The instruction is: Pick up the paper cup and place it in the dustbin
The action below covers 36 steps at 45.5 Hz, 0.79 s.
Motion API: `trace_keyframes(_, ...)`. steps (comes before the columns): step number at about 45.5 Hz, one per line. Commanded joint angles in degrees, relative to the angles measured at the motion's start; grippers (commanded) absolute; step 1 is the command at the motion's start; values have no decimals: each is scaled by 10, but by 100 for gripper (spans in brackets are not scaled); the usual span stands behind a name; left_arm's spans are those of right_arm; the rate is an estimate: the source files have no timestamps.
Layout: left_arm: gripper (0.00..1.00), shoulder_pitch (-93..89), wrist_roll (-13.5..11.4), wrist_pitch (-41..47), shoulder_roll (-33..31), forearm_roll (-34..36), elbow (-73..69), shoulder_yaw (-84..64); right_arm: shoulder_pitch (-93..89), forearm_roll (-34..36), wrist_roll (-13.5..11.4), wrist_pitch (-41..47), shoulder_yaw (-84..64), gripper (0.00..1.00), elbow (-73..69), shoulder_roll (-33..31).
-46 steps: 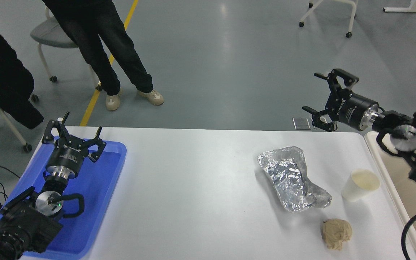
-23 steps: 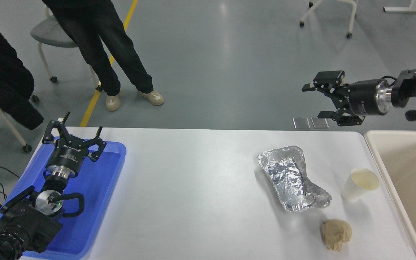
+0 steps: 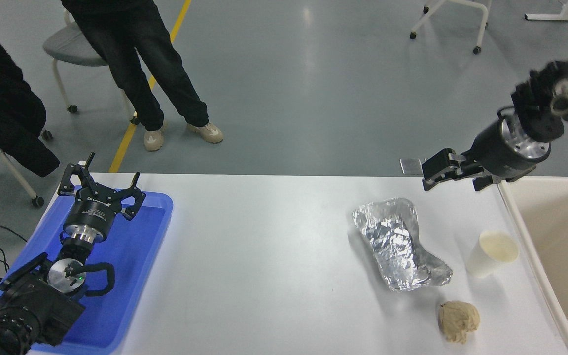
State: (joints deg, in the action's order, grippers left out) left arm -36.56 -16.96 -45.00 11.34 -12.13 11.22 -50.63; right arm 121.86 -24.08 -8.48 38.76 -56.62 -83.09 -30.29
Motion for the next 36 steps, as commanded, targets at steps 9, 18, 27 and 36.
trace_keyframes(9, 100, 1, 0, 0, 0, 0, 1, -1, 156, 121, 0, 62, -81, 100, -58, 83)
trace_keyframes(18, 100, 3, 0, 0, 0, 0, -1, -2, 161, 139, 0, 62, -114, 100, -59, 80)
trace_keyframes(27, 100, 4, 0, 0, 0, -1, -1, -1, 161, 149, 0, 62, -123, 100, -59, 79)
trace_keyframes(36, 100, 3, 0, 0, -2, -1, 1, -2, 155, 149, 0, 62, -121, 100, -59, 79)
